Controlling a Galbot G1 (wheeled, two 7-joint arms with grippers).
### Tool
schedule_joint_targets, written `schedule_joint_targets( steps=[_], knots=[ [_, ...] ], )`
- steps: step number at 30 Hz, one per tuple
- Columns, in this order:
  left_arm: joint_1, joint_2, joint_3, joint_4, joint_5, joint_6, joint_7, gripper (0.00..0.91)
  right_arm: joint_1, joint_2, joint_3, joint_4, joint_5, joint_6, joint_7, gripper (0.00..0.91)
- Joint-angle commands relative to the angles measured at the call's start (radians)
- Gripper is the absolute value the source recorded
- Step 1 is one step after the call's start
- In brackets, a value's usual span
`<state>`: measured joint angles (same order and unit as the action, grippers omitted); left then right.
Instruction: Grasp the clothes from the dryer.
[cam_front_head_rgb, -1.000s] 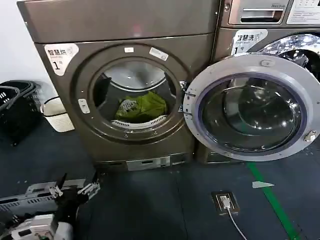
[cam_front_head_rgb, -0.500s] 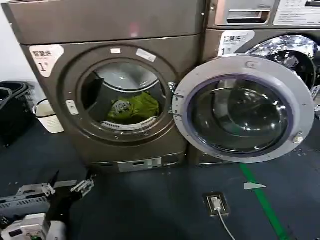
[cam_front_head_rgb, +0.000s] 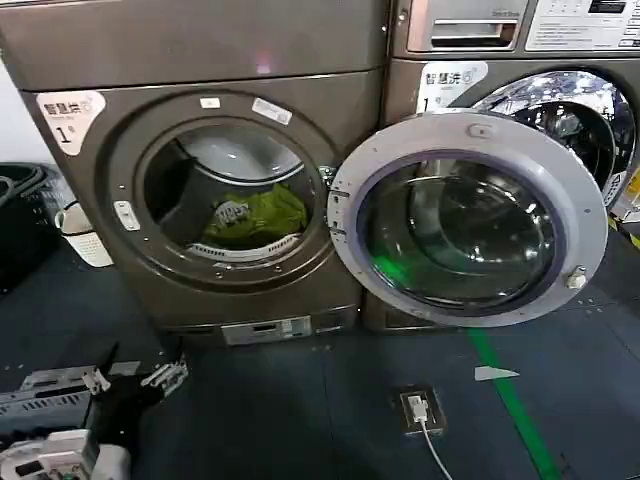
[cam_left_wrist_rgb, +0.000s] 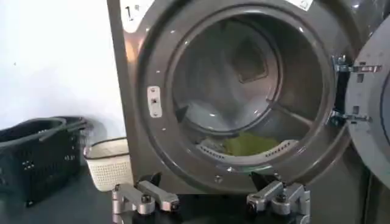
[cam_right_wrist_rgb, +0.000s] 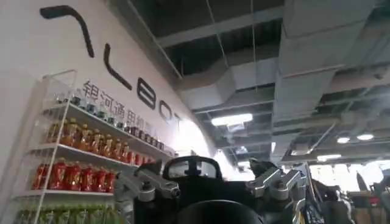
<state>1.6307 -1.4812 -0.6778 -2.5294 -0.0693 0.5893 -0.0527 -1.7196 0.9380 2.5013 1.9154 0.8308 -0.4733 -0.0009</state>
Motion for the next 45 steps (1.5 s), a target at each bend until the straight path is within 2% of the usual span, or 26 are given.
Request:
schedule_joint_targets(
  steps=[1, 17, 25, 31, 45],
  knots=[
    [0.0, 0.001, -0.005, -0.001, 0.008, -0.003, 0.006, 0.907, -0.002, 0.001, -0.001, 0.0, -0.005, 0.013, -0.014, 0.907],
    [-0.003, -0.008, -0.002, 0.002, 0.011, -0.006, 0.005, 0.907, 0.006, 0.003, -0.007, 0.004, 0.009, 0.037, -0.012, 0.907],
    [-0.004, -0.009, -0.002, 0.001, 0.015, -0.013, 0.009, 0.907, 0.008, 0.004, -0.004, 0.002, 0.021, 0.058, -0.047, 0.907],
    [-0.004, -0.008, -0.002, 0.001, 0.023, -0.076, 0.036, 0.907, 0.008, 0.007, -0.005, 0.001, 0.03, 0.081, -0.068, 0.907],
    [-0.002, -0.002, 0.011, 0.004, 0.022, -0.067, 0.07, 0.907, 0.012, 0.01, -0.009, 0.002, 0.033, 0.082, -0.075, 0.907]
  ],
)
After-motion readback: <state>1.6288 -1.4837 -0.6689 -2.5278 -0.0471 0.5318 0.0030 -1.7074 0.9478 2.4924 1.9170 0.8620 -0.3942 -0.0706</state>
